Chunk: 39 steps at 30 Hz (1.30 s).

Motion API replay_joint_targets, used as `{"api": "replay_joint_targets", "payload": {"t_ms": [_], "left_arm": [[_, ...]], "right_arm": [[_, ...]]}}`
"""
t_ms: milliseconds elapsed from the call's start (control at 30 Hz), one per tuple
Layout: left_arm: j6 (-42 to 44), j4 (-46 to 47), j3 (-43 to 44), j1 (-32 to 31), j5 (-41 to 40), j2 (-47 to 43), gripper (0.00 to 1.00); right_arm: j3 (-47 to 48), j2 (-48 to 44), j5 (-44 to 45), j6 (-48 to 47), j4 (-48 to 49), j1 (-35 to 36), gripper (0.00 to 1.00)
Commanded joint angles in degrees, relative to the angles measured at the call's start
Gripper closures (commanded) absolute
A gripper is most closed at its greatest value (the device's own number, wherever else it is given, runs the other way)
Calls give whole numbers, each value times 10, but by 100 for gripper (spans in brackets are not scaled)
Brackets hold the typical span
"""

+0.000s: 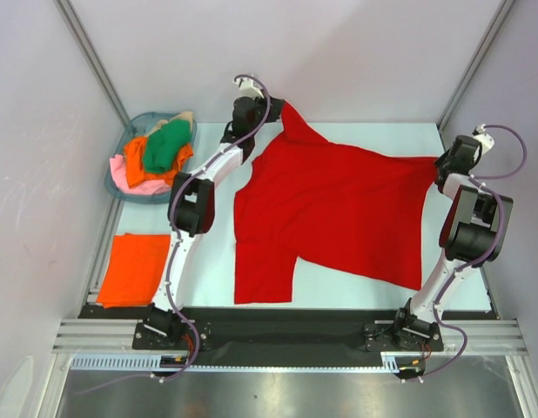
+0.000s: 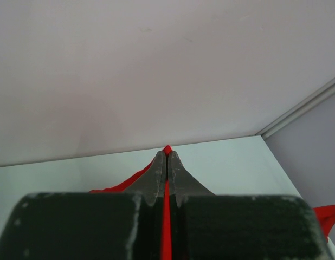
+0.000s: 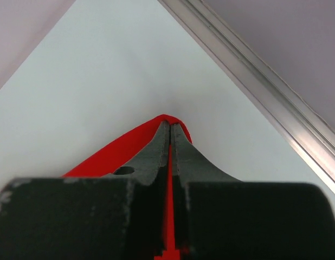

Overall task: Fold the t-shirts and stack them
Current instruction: Flatten the tshirt out

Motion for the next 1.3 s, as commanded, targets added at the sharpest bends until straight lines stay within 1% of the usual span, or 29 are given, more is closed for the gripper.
{"api": "replay_joint_targets", "payload": {"t_ms": [0,133,233,400,533,667,700,733,967,1100,1200,1233,1267], "left_arm": [[-9,19,40,14,-21,-27,100],[-4,17,47,19,-24,-31,100],[12,-4,78,19,-28,-24,100],[17,9,75,21,-39,-16,100],[29,-4,125,22,-55,13,100],[45,4,133,25,-72,13,100],[47,8,132,29,-71,12,100],[44,16,132,31,-87,12,100],[24,47,147,35,-89,34,100],[12,65,147,28,-94,45,100],[4,81,149,19,-107,61,100],[2,80,156,16,-113,69,97],[2,76,183,13,-114,80,93]], "right_arm": [[41,23,-4,-2,-8,-4,100],[63,37,-17,2,-19,-6,100],[66,42,-23,6,-22,-7,100],[77,57,-24,11,-20,-7,100],[115,85,-36,6,-35,-7,100],[147,108,-49,7,-41,-6,100],[151,115,-48,7,-41,-5,100],[159,119,-44,6,-41,-4,100],[201,149,-26,3,-39,4,100],[221,163,-16,-1,-45,7,100],[218,168,1,6,-39,8,100],[220,171,5,7,-40,8,100],[223,174,11,10,-44,8,99]]}}
